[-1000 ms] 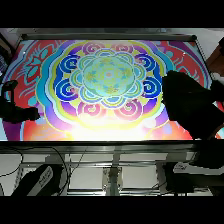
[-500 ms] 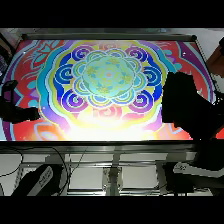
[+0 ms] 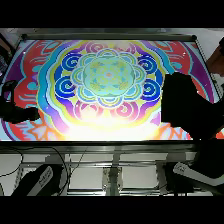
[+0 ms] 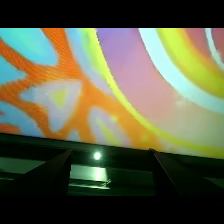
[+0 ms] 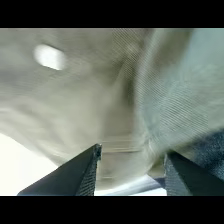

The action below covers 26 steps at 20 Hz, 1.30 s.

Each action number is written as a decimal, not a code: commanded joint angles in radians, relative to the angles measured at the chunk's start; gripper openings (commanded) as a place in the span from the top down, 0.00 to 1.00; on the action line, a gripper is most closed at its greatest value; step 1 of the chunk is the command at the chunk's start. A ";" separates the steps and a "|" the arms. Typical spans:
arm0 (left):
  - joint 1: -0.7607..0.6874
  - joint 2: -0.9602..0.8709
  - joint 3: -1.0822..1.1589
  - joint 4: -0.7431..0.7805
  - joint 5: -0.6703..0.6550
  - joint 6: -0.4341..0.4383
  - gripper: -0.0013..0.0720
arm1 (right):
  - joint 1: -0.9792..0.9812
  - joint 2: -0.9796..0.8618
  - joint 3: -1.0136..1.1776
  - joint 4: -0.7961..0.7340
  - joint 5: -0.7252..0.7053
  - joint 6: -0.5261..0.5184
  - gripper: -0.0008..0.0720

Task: Fold the clothes and pants, and hang the long-sleeved shirts on hangers.

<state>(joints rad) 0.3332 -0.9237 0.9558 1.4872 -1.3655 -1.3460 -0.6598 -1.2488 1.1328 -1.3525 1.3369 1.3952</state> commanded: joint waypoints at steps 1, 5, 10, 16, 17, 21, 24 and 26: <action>0.001 0.000 0.000 0.000 0.000 0.000 0.23 | 0.000 0.128 0.099 0.131 0.009 -0.002 0.37; 0.001 0.000 0.000 0.000 0.000 0.000 0.23 | 0.080 0.284 0.106 0.209 -0.018 -0.002 0.37; 0.001 0.000 0.000 0.000 0.000 0.000 0.23 | 0.344 0.316 0.022 0.208 0.086 -0.002 0.75; 0.001 0.000 0.000 0.000 0.000 0.000 0.23 | 0.748 0.315 -0.229 0.200 -0.122 -0.002 0.96; 0.001 0.000 0.000 0.000 0.000 0.000 0.23 | 0.801 0.313 -0.260 0.199 -0.151 0.000 0.96; 0.001 0.000 0.000 0.000 0.000 0.000 0.23 | 0.982 0.299 -0.348 0.199 -0.216 0.010 0.96; 0.001 0.000 0.000 0.000 0.000 0.000 0.23 | 1.073 0.298 -0.390 0.199 -0.259 0.017 0.96; 0.001 0.000 0.000 0.000 0.000 0.000 0.23 | 1.106 0.298 -0.398 0.199 -0.274 0.037 0.96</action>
<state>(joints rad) 0.3332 -0.9241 0.9558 1.4872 -1.3655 -1.3460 0.3706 -0.9489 0.7647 -1.1549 1.1084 1.4117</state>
